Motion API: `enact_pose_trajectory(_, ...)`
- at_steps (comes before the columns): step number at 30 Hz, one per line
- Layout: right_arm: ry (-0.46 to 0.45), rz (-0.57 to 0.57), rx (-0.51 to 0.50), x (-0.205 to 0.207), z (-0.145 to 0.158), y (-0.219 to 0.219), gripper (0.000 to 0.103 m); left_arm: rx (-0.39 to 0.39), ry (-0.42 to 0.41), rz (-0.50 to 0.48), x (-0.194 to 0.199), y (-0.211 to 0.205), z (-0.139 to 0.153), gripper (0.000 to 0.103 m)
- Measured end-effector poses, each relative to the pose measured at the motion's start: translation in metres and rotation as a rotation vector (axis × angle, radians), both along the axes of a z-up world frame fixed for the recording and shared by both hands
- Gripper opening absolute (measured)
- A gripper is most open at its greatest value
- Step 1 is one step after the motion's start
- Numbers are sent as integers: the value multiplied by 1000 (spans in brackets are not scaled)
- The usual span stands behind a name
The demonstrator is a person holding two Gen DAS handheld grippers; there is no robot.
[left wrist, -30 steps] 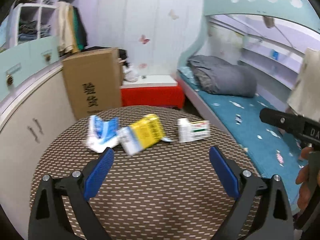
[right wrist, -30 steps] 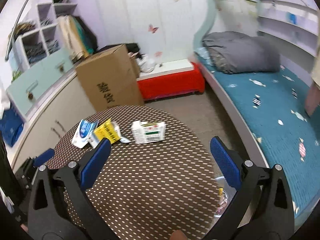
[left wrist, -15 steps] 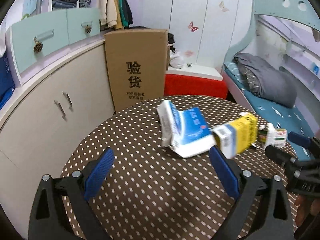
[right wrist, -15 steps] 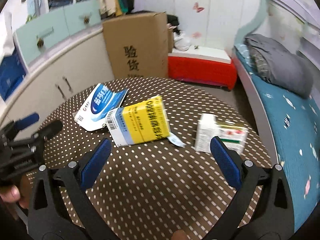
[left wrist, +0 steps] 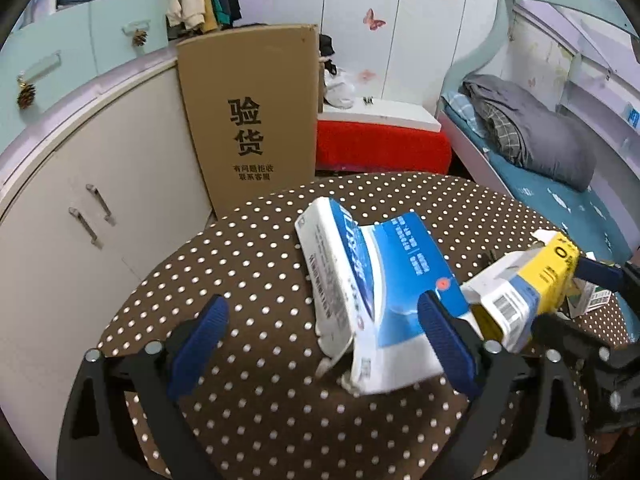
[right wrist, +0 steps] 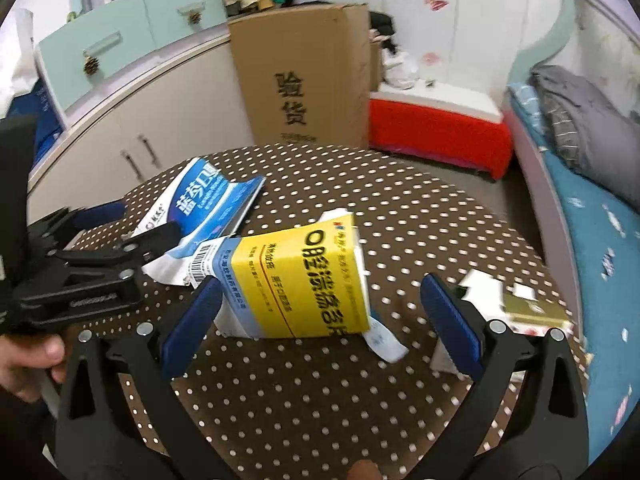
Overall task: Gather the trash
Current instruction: 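Grasp the yellow medicine box with the right tool while the left tool grasps the blue-white box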
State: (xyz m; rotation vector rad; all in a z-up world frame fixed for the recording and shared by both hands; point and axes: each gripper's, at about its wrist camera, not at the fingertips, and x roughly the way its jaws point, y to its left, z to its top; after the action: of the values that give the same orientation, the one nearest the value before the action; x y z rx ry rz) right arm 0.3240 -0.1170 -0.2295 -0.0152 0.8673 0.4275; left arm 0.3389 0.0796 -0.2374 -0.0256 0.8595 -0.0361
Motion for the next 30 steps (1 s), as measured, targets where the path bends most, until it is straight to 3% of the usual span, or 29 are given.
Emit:
enact_pose_trajectory(2, 16, 26, 50, 2, -3, 0, 96, -29, 32, -21, 6, 0, -5, 44)
enact_pose_trajectory(3, 19, 40, 75, 0, -3, -1, 81, -60, 49, -31, 8, 2, -8, 38)
enact_pose_trajectory(4, 23, 42, 85, -1, -3, 0, 58, -92, 52, -41, 8, 4, -9, 31)
enact_pose_trajectory(5, 28, 43, 89, -4, -4, 1, 46, -93, 48, -41, 6, 5, -9, 28)
enact_pose_trajectory(12, 39, 128, 149, -37, -3, 4, 18, -97, 37, -1, -22, 24, -7, 24)
enact_pose_trajectory(18, 58, 185, 174, -71, -4, 17, 18, -94, 35, 7, -52, 35, -6, 24)
enact_pose_trajectory(29, 67, 60, 249, -63, -7, 35, 18, -131, 26, 45, -99, 46, -3, 23)
enact_pose_trajectory(30, 65, 57, 249, -63, -7, 36, 6, -134, 24, 48, -102, 47, -1, 23)
